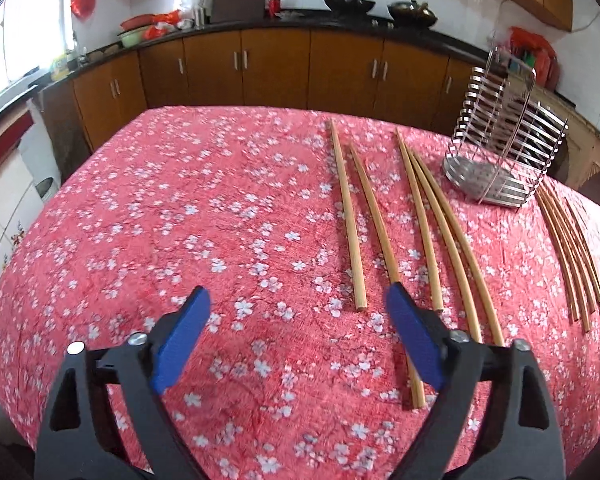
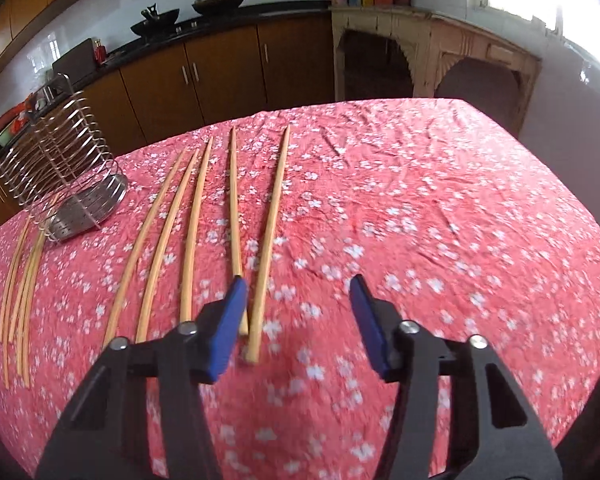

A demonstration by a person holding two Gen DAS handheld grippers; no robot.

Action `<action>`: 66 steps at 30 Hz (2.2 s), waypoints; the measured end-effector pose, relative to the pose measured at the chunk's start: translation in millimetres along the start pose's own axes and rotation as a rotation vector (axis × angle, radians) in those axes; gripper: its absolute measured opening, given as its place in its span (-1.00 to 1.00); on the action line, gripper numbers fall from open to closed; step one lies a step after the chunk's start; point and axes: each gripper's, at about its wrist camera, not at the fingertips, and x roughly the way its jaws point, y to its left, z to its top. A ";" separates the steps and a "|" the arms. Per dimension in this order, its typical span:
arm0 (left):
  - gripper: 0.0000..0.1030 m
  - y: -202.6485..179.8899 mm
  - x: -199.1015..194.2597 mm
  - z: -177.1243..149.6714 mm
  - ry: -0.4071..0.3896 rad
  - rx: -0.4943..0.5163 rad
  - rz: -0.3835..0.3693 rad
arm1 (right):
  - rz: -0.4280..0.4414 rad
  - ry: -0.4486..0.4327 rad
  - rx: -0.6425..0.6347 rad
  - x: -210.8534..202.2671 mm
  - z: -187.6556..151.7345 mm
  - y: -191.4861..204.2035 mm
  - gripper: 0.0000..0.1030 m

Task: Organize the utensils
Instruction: 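Close the right tool on a wooden chopstick while the left tool grasps another chopstick, then lift both held chopsticks and carry them over the wire holder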

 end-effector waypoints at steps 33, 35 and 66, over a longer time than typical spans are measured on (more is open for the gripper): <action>-0.84 -46.1 37.7 17.0 0.058 0.125 -0.034 | -0.040 0.016 -0.058 22.2 -14.0 14.9 -0.83; -0.85 -45.7 38.9 17.7 0.057 0.116 -0.039 | -0.031 0.016 -0.054 20.8 -14.2 14.2 -0.84; -0.87 0.4 -80.7 58.5 -0.314 0.016 -0.140 | 0.037 -0.374 -0.062 -114.2 19.9 6.2 -0.85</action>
